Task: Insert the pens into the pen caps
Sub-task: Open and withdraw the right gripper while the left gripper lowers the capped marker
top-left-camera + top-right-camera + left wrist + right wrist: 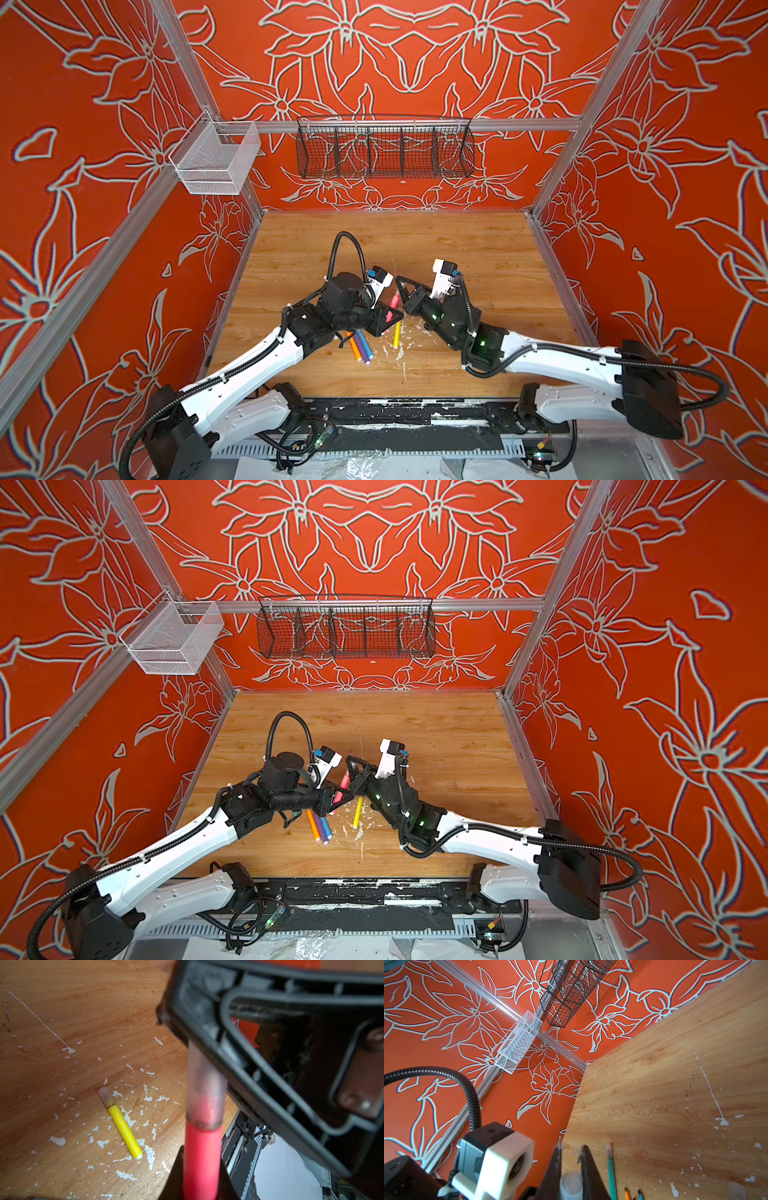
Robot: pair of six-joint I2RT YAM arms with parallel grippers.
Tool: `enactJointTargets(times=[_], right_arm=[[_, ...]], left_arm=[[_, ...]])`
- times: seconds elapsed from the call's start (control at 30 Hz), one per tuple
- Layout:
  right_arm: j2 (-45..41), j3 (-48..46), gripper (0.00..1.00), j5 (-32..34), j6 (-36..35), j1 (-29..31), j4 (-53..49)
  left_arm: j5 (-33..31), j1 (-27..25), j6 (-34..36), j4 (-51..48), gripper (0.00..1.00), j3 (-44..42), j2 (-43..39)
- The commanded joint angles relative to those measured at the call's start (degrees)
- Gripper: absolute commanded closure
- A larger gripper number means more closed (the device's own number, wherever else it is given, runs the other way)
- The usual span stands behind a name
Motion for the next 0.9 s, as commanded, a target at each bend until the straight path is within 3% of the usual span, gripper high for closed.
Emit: enactJointTargets(times=[0.0,0.33,0.5,0.53,0.7,0.87], right_arm=[[1.17,-2.31,1.00,-19.00,-0.22,9.50,-5.50],[3.99,-1.65,1.00,-21.79,-0.77,9.69,0.25],[-1.76,-0.83,0.99,-15.86,-0.58,4.70,-15.60],[-3.99,-0.28,0.90,-15.17,-1.54,2.67,-19.94],[-13.88,1.11,0.62,-10.12,-7.68,-4.49,-34.08],[-16.16,6.63,0.58,-5.16,-11.13,-6.57,-49.72]], left_arm=[[-21.57,7.32,-4.71,19.54,1.00,3.23,2.21],[-29.78,7.36,-3.29,20.98,1.00,1.85,4.00],[-29.75,7.05,-6.08,13.93,1.00,0.70,1.21],[-30.34,6.64,-7.14,11.37,1.00,0.08,0.69],[-31.56,2.62,-15.24,4.74,1.00,-7.46,0.24],[-34.45,-2.89,-21.35,4.83,1.00,-13.11,3.99]])
